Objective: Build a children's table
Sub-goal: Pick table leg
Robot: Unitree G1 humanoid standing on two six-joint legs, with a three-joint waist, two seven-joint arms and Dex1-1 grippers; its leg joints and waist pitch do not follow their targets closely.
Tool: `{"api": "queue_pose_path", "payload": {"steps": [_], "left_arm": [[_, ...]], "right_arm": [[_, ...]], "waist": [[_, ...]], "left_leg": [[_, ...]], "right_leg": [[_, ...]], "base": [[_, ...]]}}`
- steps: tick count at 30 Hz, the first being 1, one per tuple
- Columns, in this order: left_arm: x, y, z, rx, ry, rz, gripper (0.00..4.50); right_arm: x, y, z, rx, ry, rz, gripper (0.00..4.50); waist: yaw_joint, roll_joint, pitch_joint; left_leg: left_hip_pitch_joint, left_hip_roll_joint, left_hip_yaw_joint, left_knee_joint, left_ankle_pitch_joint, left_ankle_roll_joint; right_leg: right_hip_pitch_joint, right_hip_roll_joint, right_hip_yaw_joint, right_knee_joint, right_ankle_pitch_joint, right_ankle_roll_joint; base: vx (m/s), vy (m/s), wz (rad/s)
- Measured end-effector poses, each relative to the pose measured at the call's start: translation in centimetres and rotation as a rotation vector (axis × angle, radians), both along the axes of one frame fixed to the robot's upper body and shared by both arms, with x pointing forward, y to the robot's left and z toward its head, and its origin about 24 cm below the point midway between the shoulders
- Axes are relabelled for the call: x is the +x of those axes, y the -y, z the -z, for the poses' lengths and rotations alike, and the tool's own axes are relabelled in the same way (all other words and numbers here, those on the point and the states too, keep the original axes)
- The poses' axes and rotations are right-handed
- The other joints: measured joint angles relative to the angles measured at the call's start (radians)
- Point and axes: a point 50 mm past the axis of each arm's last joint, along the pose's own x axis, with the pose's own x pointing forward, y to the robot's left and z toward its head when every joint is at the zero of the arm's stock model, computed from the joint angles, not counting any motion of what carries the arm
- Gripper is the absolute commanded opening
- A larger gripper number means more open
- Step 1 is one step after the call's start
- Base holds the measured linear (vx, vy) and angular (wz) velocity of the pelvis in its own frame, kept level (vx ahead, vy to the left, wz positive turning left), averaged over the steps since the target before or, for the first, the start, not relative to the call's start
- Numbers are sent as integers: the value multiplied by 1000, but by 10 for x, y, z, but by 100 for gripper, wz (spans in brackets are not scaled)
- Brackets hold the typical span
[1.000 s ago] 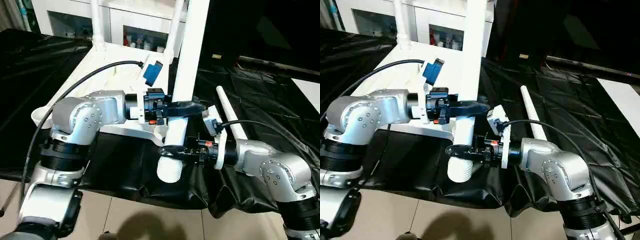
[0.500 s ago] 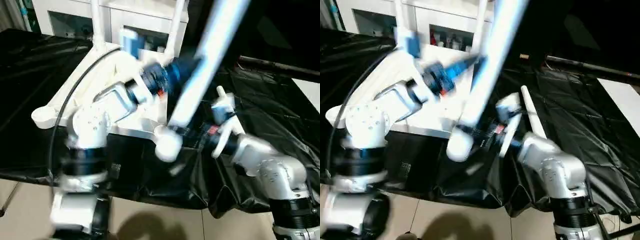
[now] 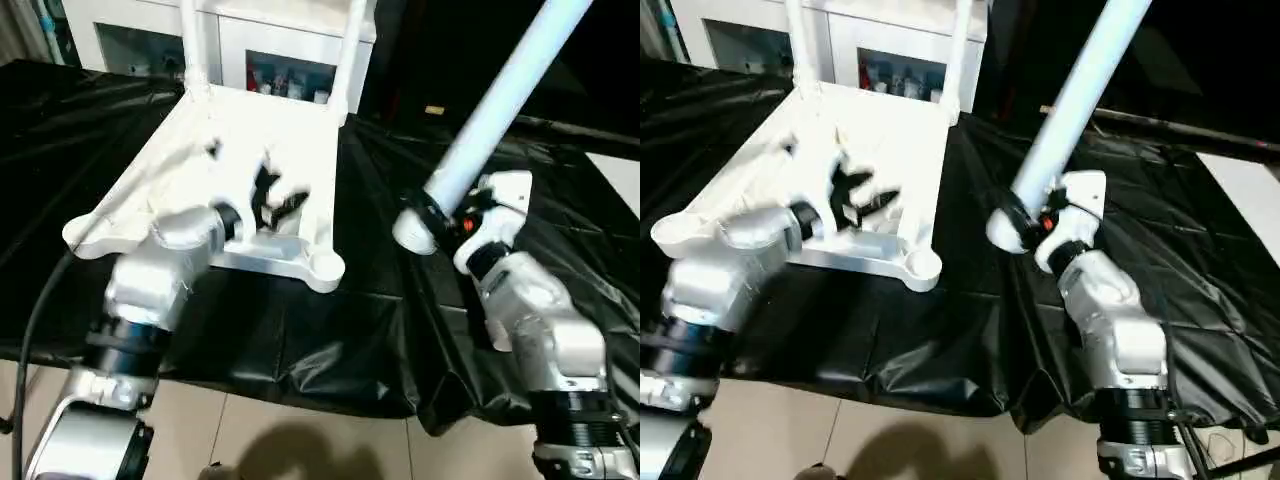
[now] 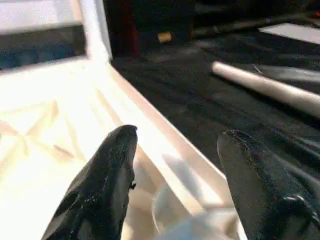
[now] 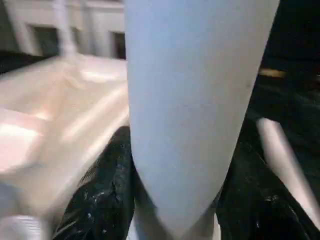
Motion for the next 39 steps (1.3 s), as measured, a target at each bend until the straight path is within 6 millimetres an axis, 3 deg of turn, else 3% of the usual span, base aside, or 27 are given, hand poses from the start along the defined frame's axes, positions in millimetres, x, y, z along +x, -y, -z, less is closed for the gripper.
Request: {"api": "queue_pose_path", "payload": {"steps": [2,6,10,11,12,13,14,15,16,18,20,21,23,24,25,26,27,28,29,31,32,33,34,35,36,38,39], "left_arm": [[-1,2,-2,-5,56,-3,296],[-11,4,6,-61,133,-62,296],[-21,-1,31,-112,82,-161,296],[-23,-2,35,-113,74,-176,296],[-24,-2,37,-115,70,-185,296],[-24,-2,37,-119,76,-192,296],[-24,-4,37,-121,82,-201,296],[-23,-8,36,-125,90,-222,296],[-23,-12,34,-124,102,-239,296],[-22,-17,33,-127,115,-265,296],[-22,-21,31,-118,128,-282,296],[-22,-21,31,-115,133,-285,296],[-22,-18,30,-113,144,-282,296],[-22,-13,31,-116,144,-270,296],[-22,-10,31,-116,145,-265,296],[-22,-10,31,-114,147,-270,296],[-22,-11,31,-110,150,-274,296],[-21,-13,29,-103,157,-283,296],[-21,-14,29,-97,161,-289,296],[-20,-16,27,-98,172,-308,296],[-20,-17,26,-103,175,-313,296],[-19,-17,25,-108,178,-323,296],[-18,-18,24,-102,181,-329,296],[-17,-18,22,-97,186,-332,296],[-16,-19,22,-95,185,-341,296],[-17,-12,25,-102,170,-323,296],[-17,-10,26,-99,168,-311,296]], "right_arm": [[-5,1,8,-9,-9,37,186],[-25,-1,26,-71,-27,38,186],[-38,-1,38,-61,-41,82,186],[-38,0,37,-56,-38,95,186],[-38,2,35,-55,-28,109,186],[-38,4,34,-51,-20,123,186],[-38,5,33,-46,-15,132,186],[-38,3,33,-39,-15,135,186],[-38,0,33,-32,-15,128,186],[-38,-8,32,-26,-10,95,186],[-37,-12,32,-31,-6,68,186],[-37,-12,31,-37,-4,65,186],[-37,-8,31,-53,-2,74,186],[-37,-5,31,-58,-1,81,186],[-36,-4,29,-58,4,85,186],[-36,-5,30,-51,2,85,186],[-37,-8,32,-41,-4,80,186],[-37,-13,33,-32,-7,66,186],[-37,-17,33,-26,-8,55,186],[-37,-19,33,-25,-5,47,186],[-37,-19,32,-24,-1,45,186],[-37,-19,31,-24,2,43,186],[-37,-19,30,-19,4,42,186],[-37,-19,30,-14,5,40,186],[-37,-18,31,-14,-1,42,186],[-38,-13,35,-9,-15,60,186],[-38,-12,35,-4,-16,64,186]], "waist": [[-2,5,-1],[-13,31,-3],[-14,33,-2],[-11,35,-2],[-3,39,-2],[3,46,-3],[7,55,-4],[2,54,-4],[-7,53,-4],[-32,50,-3],[-69,47,-3],[-84,37,-2],[-95,30,1],[-85,30,2],[-68,42,4],[-73,55,6],[-79,57,6],[-92,60,6],[-98,63,7],[-99,63,0],[-96,61,-3],[-91,53,-8],[-83,49,-11],[-74,40,-15],[-56,32,-17],[-19,40,-14],[-16,47,-14]], "left_leg": [[1,0,0,-1,0,0],[0,-1,3,-2,-1,2],[0,-3,5,4,-4,18],[-2,-6,0,16,-13,34],[-11,-14,-9,46,-29,62],[-19,-21,-20,56,-37,75],[-22,-24,-19,65,-34,70],[-17,-40,-10,64,-32,73],[-12,-45,7,57,-28,86],[-7,-56,41,36,-16,113],[-1,-57,92,21,-6,139],[3,-57,122,12,-6,146],[3,-57,153,6,-8,150],[-2,-62,140,28,-32,153],[-9,-64,79,66,-45,144],[-13,-67,62,78,-41,139],[-11,-70,54,79,-41,142],[-16,-72,48,68,-37,133],[-20,-71,44,57,-29,120],[-29,-57,50,15,-7,85],[-33,-54,52,-6,-1,76],[-39,-55,56,-29,9,73],[-44,-56,64,-40,23,91],[-55,-63,74,-40,34,97],[-68,-71,71,-32,35,96],[-69,-68,20,8,30,105],[-66,-57,4,22,34,99]], "right_leg": [[1,0,0,0,-2,-1],[1,0,3,-1,-5,0],[2,-5,10,1,-10,7],[3,-8,14,1,-9,10],[2,-14,18,3,-7,17],[3,-18,21,2,-4,24],[5,-22,22,1,-2,31],[9,-37,24,-4,-2,33],[12,-44,32,-15,-3,32],[10,-62,26,-27,-18,7],[10,-79,3,-2,-54,-37],[10,-79,-15,8,-64,-35],[12,-101,-6,-6,-67,-11],[22,-108,4,-25,-49,44],[28,-115,-1,-35,-28,78],[33,-119,-17,-37,-27,80],[35,-109,-12,-42,-48,65],[34,-80,-1,-30,-64,23],[34,-58,-6,-8,-61,2],[42,-2,-39,57,-51,-13],[46,20,-49,72,-52,-13],[60,35,-51,70,-54,-10],[73,33,-43,49,-57,-10],[82,21,-21,16,-95,-2],[63,0,-28,33,-106,5],[49,0,-38,50,-105,5],[47,-3,-55,53,-101,3]], "base": [[0,0,0],[0,0,0],[0,0,0],[0,0,0],[-34,106,-4],[-62,204,-3],[-51,168,0],[-42,212,6],[-14,114,6],[-53,225,21],[-65,208,27],[-77,131,26],[-72,127,29],[-17,202,-1],[-17,202,-1],[-14,221,-30],[-56,175,-11],[-56,175,-11],[-76,109,5],[-77,11,17],[-64,-51,19],[-84,-75,12],[-84,-75,12],[-121,-67,-3],[-118,-74,-23],[-111,-74,-33],[-101,-10,-40]]}}
